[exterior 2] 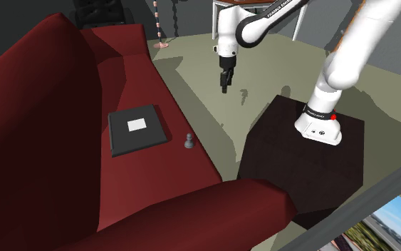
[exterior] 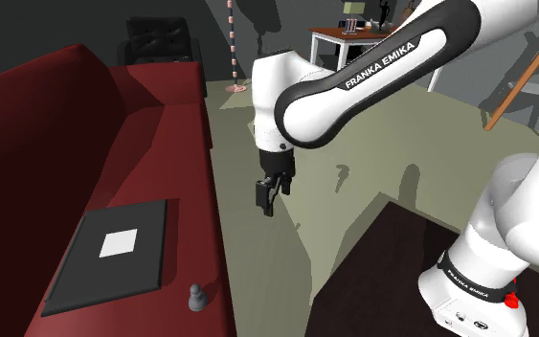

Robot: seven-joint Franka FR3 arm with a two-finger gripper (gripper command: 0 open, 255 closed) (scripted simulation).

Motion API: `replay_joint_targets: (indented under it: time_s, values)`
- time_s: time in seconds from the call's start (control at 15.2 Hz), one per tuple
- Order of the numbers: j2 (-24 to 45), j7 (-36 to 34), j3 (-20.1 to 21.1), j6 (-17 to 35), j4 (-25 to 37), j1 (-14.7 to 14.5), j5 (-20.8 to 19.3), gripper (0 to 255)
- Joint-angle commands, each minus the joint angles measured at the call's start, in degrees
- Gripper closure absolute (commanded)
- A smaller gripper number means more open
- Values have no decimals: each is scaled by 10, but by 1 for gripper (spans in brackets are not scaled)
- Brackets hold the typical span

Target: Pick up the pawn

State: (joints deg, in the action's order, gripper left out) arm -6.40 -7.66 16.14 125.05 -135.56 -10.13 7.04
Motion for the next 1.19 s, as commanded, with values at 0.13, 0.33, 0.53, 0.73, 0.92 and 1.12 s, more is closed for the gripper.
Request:
replay_joint_targets:
  time_s: [0.13,0.33,0.53,0.73,0.92,1.12]
  values:
    - [85,-22,19,46,43,-15,-15,0]
    - [146,-41,28,71,82,-29,-32,0]
    - [206,-60,34,90,125,-47,-52,0]
    - [267,-77,35,103,174,-68,-72,0]
    - [326,-92,34,111,229,-92,-91,0]
    - [386,-103,31,113,290,-117,-107,0]
